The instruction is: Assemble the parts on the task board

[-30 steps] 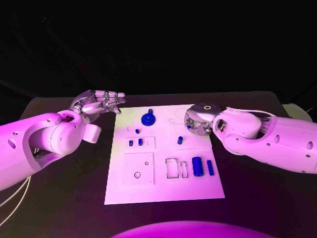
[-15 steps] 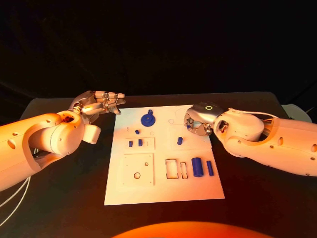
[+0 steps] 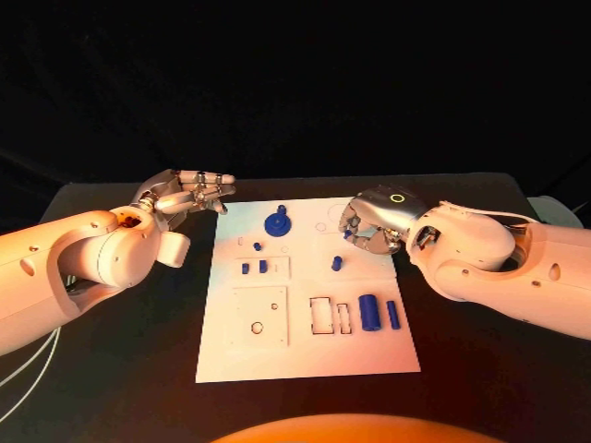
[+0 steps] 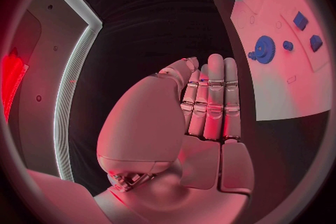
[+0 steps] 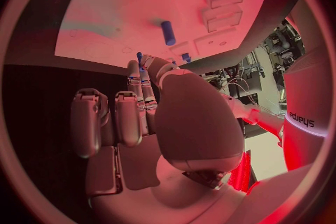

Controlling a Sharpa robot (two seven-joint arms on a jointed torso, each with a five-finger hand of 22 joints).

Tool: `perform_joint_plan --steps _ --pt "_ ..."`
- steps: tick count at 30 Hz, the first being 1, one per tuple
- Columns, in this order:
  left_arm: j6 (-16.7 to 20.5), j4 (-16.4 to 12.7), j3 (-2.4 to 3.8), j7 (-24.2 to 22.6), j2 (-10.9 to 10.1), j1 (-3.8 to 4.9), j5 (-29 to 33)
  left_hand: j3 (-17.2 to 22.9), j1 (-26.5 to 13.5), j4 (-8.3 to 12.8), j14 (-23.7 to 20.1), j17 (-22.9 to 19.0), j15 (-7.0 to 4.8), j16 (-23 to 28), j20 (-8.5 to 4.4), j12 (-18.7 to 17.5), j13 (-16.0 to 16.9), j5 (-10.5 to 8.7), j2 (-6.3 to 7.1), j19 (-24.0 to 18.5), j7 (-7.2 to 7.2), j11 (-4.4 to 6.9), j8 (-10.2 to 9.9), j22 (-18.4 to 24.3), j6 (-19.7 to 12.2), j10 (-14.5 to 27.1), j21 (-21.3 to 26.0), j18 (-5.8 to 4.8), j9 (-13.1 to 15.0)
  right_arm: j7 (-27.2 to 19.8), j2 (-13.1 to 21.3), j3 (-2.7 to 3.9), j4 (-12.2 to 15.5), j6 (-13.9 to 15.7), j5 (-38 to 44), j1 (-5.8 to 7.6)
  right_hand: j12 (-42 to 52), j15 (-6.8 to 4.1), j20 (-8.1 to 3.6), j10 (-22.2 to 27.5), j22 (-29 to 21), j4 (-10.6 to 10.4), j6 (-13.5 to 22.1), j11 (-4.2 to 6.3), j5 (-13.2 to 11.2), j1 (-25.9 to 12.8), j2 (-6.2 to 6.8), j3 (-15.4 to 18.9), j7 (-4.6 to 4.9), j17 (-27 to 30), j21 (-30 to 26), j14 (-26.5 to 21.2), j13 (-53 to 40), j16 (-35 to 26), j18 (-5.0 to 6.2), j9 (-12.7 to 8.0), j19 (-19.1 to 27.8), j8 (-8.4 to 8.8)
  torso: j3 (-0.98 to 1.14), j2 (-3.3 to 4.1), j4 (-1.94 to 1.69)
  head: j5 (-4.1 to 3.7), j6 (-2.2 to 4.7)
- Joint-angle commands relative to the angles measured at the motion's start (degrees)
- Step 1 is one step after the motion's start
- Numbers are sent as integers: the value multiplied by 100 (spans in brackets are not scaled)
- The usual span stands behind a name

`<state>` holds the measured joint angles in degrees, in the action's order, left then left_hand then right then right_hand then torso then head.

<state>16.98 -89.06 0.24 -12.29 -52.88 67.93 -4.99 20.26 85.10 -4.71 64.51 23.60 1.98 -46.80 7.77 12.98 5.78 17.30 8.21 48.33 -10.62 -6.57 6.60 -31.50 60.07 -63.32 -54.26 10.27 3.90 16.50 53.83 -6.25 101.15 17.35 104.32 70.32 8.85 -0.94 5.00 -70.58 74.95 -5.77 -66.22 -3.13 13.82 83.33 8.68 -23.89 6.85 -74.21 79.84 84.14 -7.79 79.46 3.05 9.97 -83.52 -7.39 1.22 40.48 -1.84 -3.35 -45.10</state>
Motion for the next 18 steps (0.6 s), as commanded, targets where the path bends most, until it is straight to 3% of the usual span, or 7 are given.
perform_joint_plan --steps 1,7,9,13,18 --pt "-124 5 2 -18 48 3 -9 14 50 45 27 -8 17 27 -10 37 9 -20 -12 46 -1 0 38 -8 -36 31 1 27 -2 -47 -29 9 251 211 -46 2 -5 -32 -7 -43 998 19 -35 10 0 -37 1 -14 1 -6 29 285 -8 39 -71 9 -124 -21 -8 -8 -2 107 12" --pt "-160 30 1 -21 138 -5 -9 14 50 45 27 -8 17 27 -10 37 9 -20 -12 46 -1 0 38 -8 -36 31 1 27 -2 -125 -299 10 515 205 -150 -50 -12 -34 -10 -50 998 35 -39 11 27 -44 6 -26 1 -4 24 287 -8 40 -70 10 -122 -16 -16 -28 -16 364 14" --pt "-168 38 0 -22 167 -7 -9 14 50 45 27 -8 17 27 -10 37 9 -20 -12 46 -1 0 38 -8 -36 31 1 27 -2 -151 -427 5 534 189 -180 -77 -13 -34 -10 -50 998 35 -39 11 28 -45 6 -26 1 -5 24 287 -8 40 -70 10 -121 -16 -22 -35 -25 474 -17" --pt "-169 47 -2 -21 217 -9 -9 14 49 46 28 -10 18 29 -10 41 9 -20 -17 46 -3 -1 39 -9 -36 32 -1 26 -2 -214 -709 -12 475 157 -247 -201 -21 -34 -12 -48 997 43 -35 8 45 -53 4 -35 4 2 19 286 -6 38 -69 9 -119 -9 -46 -46 -29 654 -65" --pt "-173 46 -3 -16 267 -9 -9 12 47 45 28 -11 19 30 -10 43 9 -20 -19 45 -4 -2 40 -10 -36 32 -2 26 -2 -273 -1023 -39 309 103 -307 -403 -28 -33 -12 -45 995 50 -30 6 56 -58 3 -41 7 7 13 286 -5 35 -67 8 -116 -3 -47 -41 -28 810 -70"
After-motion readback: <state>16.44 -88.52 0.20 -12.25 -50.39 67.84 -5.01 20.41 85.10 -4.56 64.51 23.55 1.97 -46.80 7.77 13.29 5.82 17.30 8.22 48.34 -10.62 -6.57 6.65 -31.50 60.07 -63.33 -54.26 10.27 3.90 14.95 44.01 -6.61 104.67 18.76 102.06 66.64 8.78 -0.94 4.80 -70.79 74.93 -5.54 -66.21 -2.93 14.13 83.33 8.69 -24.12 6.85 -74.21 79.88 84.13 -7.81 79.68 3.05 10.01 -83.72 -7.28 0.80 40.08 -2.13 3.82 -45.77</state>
